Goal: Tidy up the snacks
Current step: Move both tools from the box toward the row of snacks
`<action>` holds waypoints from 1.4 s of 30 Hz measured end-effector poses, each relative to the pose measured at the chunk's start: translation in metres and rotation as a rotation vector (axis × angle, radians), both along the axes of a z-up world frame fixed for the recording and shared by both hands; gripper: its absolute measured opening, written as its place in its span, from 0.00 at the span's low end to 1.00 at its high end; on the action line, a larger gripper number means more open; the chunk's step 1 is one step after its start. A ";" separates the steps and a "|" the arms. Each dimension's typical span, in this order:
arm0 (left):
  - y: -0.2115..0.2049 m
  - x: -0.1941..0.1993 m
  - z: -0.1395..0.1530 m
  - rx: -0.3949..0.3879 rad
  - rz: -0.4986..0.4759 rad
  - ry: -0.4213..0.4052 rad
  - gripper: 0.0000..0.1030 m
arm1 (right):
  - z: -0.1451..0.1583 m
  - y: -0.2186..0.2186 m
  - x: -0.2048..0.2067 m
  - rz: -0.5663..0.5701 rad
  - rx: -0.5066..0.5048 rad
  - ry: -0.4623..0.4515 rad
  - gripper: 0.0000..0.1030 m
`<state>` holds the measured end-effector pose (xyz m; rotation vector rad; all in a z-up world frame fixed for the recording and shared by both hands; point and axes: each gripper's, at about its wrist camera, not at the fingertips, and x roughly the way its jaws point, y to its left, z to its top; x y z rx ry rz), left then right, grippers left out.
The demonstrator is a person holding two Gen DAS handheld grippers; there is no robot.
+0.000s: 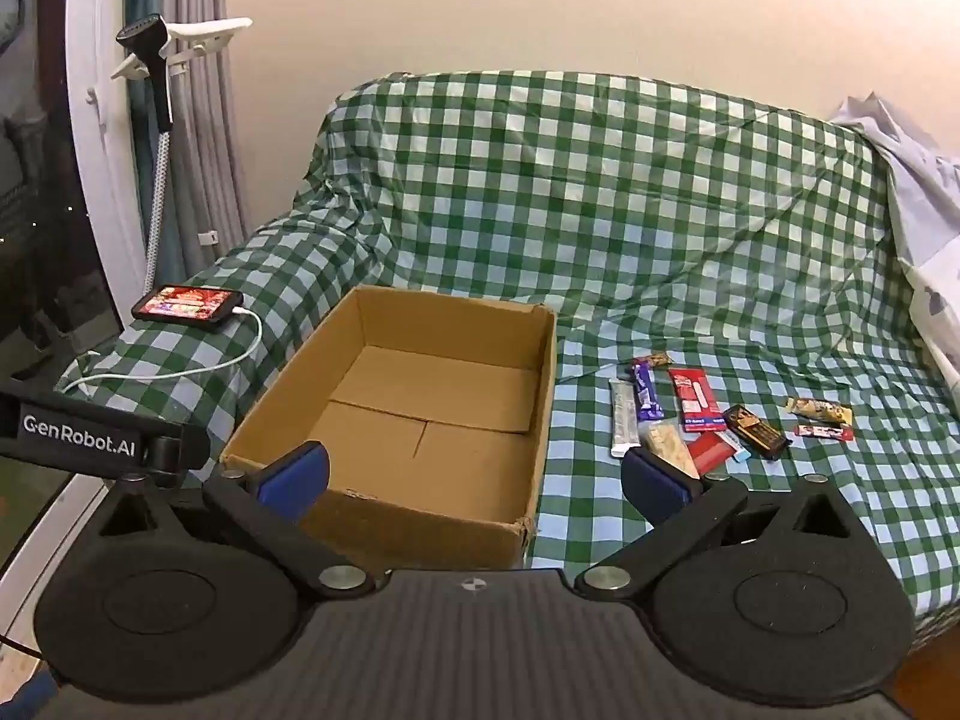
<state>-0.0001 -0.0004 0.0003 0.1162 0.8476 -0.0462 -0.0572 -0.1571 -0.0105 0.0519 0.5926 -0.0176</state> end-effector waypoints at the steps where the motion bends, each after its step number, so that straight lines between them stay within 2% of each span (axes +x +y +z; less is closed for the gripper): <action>1: 0.000 0.000 0.000 0.009 -0.003 0.000 1.00 | 0.000 0.000 0.001 -0.006 0.008 0.000 1.00; 6: 0.005 0.011 -0.011 -0.007 -0.016 0.046 1.00 | -0.004 -0.001 0.005 0.002 0.022 0.025 1.00; 8: 0.001 0.019 -0.020 0.003 -0.014 0.091 1.00 | -0.007 -0.004 0.009 -0.001 0.025 0.040 1.00; 12: -0.001 0.030 -0.031 0.010 -0.017 0.130 1.00 | -0.016 -0.010 0.017 0.003 0.036 0.078 1.00; 17: 0.002 0.044 -0.037 -0.020 -0.011 0.231 1.00 | -0.023 -0.008 0.031 0.018 0.041 0.109 1.00; 28: 0.012 0.064 -0.055 0.043 0.050 0.229 1.00 | -0.042 -0.004 0.059 0.060 0.053 0.176 1.00; 42: 0.001 0.105 -0.083 0.042 0.035 0.285 1.00 | -0.067 -0.008 0.101 0.043 0.082 0.258 1.00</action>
